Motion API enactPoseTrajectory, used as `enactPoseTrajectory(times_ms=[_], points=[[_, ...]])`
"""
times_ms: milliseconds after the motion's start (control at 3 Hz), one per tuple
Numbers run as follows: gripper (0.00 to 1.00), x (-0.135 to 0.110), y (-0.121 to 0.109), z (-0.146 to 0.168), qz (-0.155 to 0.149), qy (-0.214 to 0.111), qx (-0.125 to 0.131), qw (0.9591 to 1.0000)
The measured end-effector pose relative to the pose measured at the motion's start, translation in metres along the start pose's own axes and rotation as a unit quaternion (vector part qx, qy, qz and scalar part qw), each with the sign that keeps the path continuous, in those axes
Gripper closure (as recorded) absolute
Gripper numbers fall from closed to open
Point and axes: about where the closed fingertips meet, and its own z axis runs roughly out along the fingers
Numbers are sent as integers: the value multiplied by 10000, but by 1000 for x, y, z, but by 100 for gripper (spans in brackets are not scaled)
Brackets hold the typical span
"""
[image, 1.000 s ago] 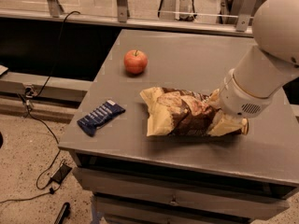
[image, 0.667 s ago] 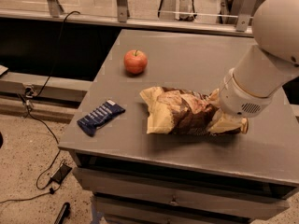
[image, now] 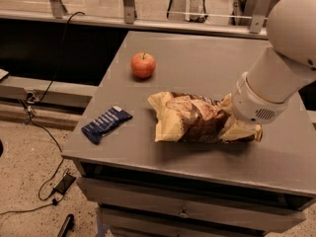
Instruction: Pick brown chip bag
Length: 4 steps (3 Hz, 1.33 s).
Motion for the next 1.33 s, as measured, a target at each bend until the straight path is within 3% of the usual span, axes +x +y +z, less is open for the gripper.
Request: enactPoseTrajectory(times_ms=[333,667,1000,1333], points=[[100,-3,-10,-43,-130,-102,272,9995],[100,-9,-24,-122,-379,-231,756,9961],[100,-8,-36,-171,-352,-427,1076,9927],[100,-13,-41,-182,-381,-474,1270,9900]])
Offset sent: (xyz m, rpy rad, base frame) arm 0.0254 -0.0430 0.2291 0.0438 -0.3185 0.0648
